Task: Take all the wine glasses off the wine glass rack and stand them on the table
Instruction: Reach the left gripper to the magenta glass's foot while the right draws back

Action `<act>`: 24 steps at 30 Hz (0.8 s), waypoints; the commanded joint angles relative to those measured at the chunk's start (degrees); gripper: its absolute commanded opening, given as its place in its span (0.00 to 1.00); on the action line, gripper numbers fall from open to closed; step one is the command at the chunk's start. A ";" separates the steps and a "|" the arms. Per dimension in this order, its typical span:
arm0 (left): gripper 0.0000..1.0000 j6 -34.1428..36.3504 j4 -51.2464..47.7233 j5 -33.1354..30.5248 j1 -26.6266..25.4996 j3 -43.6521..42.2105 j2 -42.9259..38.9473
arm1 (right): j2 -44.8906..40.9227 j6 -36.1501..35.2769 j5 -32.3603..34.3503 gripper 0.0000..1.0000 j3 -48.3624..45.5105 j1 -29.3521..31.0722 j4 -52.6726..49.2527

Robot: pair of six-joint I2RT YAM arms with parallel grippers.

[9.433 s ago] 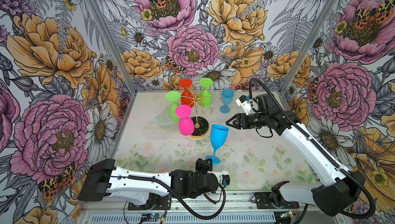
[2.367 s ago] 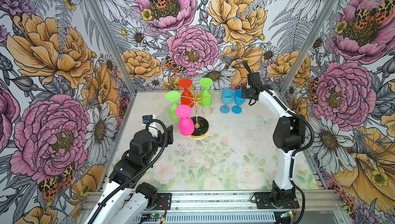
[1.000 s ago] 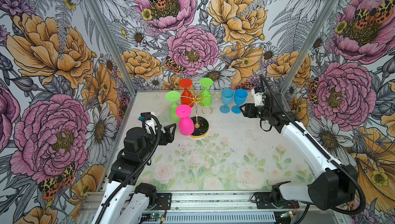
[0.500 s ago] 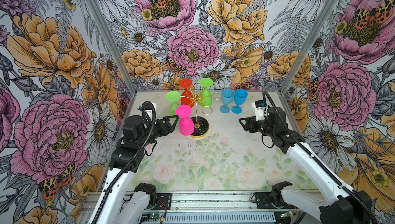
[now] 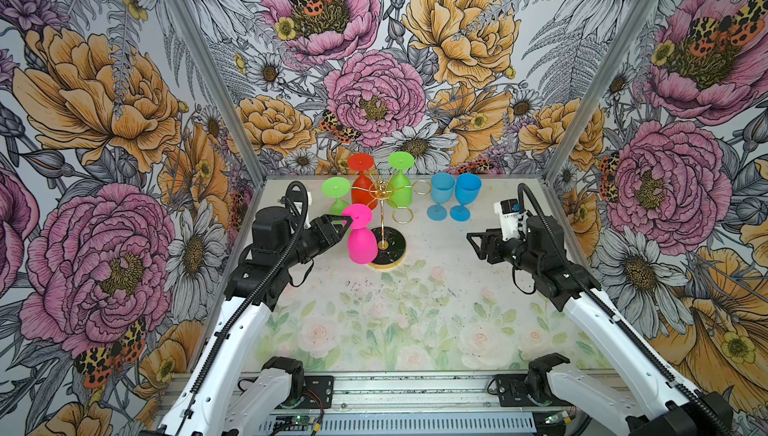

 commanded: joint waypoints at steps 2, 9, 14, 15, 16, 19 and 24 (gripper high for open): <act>0.48 -1.83 2.15 1.81 0.57 1.87 0.50 | -1.05 -0.20 -0.17 0.68 -0.62 0.42 2.16; 0.38 -2.45 2.36 1.89 0.74 2.04 1.52 | -1.27 -0.04 -0.25 0.68 -1.05 0.49 2.32; 0.32 -2.63 2.53 1.90 0.74 2.22 2.00 | -1.52 0.20 -0.34 0.68 -1.30 0.53 2.57; 0.31 -2.71 2.62 1.90 0.79 2.26 2.00 | -1.60 0.18 -0.26 0.68 -1.41 0.51 2.52; 0.30 -2.72 2.71 1.90 0.72 2.33 2.00 | -1.69 0.18 -0.23 0.68 -1.47 0.57 2.51; 0.27 -2.96 2.83 1.74 0.73 2.44 2.02 | -1.80 0.25 -0.26 0.68 -1.57 0.57 2.60; 0.19 -3.25 2.86 1.82 0.75 2.48 1.99 | -2.04 0.27 -0.18 0.68 -1.76 0.49 2.67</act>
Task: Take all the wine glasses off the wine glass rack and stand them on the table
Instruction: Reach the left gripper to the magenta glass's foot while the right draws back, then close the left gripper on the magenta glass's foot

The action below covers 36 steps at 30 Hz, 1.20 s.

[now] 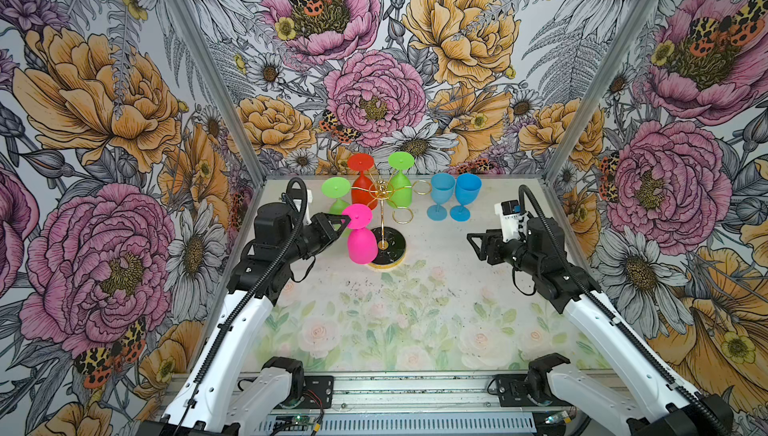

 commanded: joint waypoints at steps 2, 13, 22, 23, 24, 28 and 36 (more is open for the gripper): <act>0.17 -0.25 1.58 1.03 0.51 1.67 -0.12 | -1.33 0.10 -0.17 0.68 -0.78 0.47 1.40; 0.11 -1.09 1.52 0.93 0.60 1.55 -0.60 | -1.43 0.10 -0.13 0.68 -0.77 0.46 1.39; 0.04 -1.96 1.60 2.32 0.68 2.02 -0.80 | -1.21 -0.11 0.01 0.68 -0.91 0.51 1.65; 0.04 -2.14 1.71 2.94 0.64 2.09 -0.69 | -1.11 -0.01 0.02 0.68 -0.94 0.53 1.65; 0.04 -2.35 1.86 3.58 0.62 2.25 -0.44 | -0.97 0.05 -0.02 0.68 -0.91 0.55 1.65; 0.04 -3.20 1.89 5.57 0.62 2.88 0.56 | -0.98 0.03 -0.08 0.68 -1.02 0.55 1.74; 0.01 -5.47 3.54 6.75 0.65 3.13 0.72 | -0.93 -0.12 0.10 0.68 -0.98 0.52 1.83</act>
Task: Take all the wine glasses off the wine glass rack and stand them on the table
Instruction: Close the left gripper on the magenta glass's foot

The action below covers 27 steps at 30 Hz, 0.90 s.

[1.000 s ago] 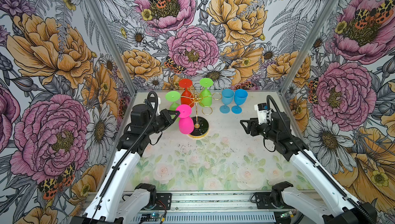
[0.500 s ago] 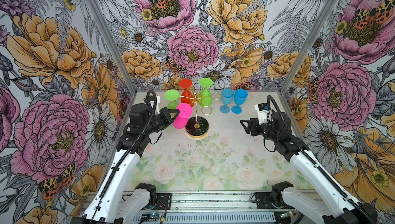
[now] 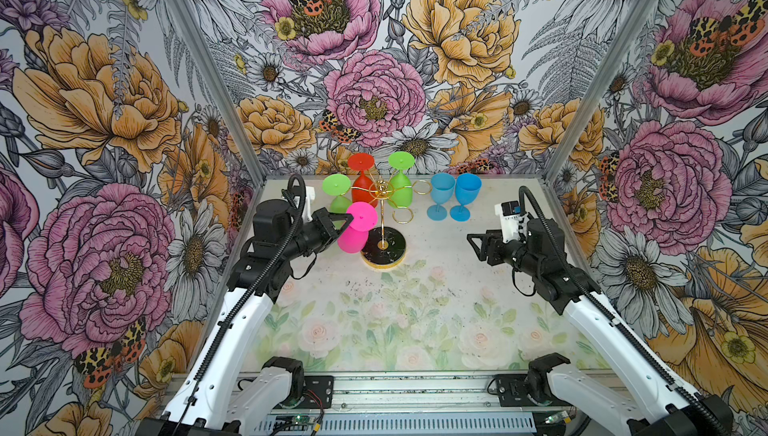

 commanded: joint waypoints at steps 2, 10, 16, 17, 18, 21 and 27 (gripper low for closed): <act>0.00 -2.21 2.20 2.32 0.73 2.05 -0.12 | -0.46 -0.12 0.02 0.68 -0.16 0.54 1.11; 0.00 -5.14 3.31 3.84 0.68 3.06 0.92 | -0.42 -0.12 -0.08 0.68 0.01 0.55 1.20; 0.00 -6.75 4.69 4.81 0.68 3.23 1.96 | -0.55 -0.12 -0.14 0.68 0.01 0.53 1.24; 0.00 -6.95 5.02 5.00 0.69 3.28 2.18 | -0.55 -0.11 -0.11 0.68 -0.04 0.59 1.20; 0.00 -7.08 5.24 5.22 0.71 3.34 2.54 | -0.62 -0.11 -0.12 0.68 -0.08 0.58 1.20; 0.00 -7.31 5.34 5.64 0.73 3.96 3.64 | -0.68 -0.13 -0.07 0.68 -0.17 0.55 1.20; 0.00 -7.52 5.50 5.29 1.02 5.20 5.03 | -0.78 -0.15 -0.04 0.68 -0.34 0.53 1.25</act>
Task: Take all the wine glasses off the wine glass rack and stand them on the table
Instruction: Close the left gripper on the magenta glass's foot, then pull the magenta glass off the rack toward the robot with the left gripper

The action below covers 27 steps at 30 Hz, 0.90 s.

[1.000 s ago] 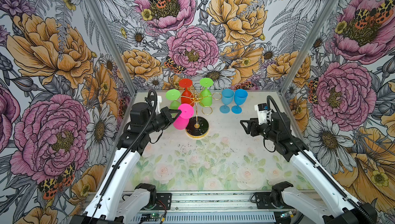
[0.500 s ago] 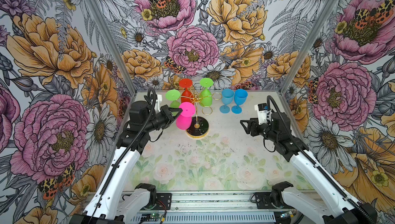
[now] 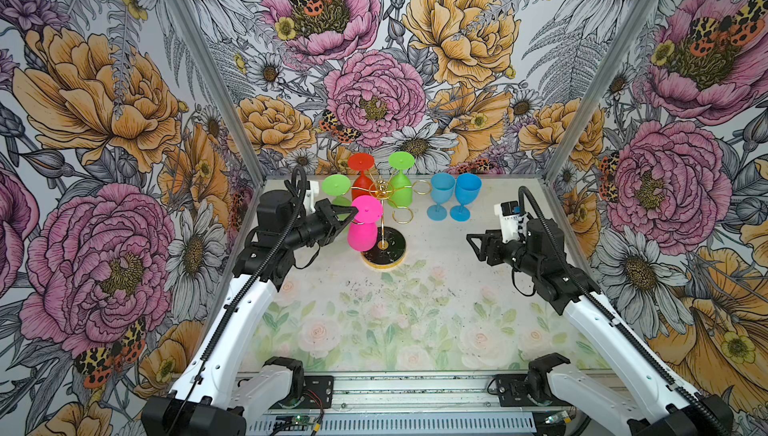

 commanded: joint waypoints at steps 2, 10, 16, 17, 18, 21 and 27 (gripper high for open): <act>0.00 -1.16 2.37 1.14 0.69 2.66 0.59 | -0.81 -0.12 -0.07 0.68 -0.34 0.26 1.11; 0.00 -2.93 3.23 0.59 2.17 3.17 1.74 | -1.07 -0.18 -0.10 0.68 -0.34 0.21 1.05; 0.00 -4.18 5.00 0.50 3.54 2.46 2.39 | -1.32 -0.12 -0.14 0.68 -0.43 0.33 1.06; 0.00 -4.27 5.10 0.47 3.75 2.36 2.55 | -1.31 -0.20 -0.20 0.68 -0.34 0.32 1.13; 0.00 -4.32 5.26 0.47 3.76 2.22 2.56 | -1.34 -0.14 -0.27 0.68 -0.43 0.33 1.08; 0.00 -4.68 5.66 0.33 3.92 1.82 2.67 | -1.31 -0.15 -0.26 0.68 -0.43 0.27 1.06; 0.00 -5.90 7.09 0.19 4.52 0.52 2.40 | -1.26 -0.20 -0.15 0.68 -0.36 0.29 1.04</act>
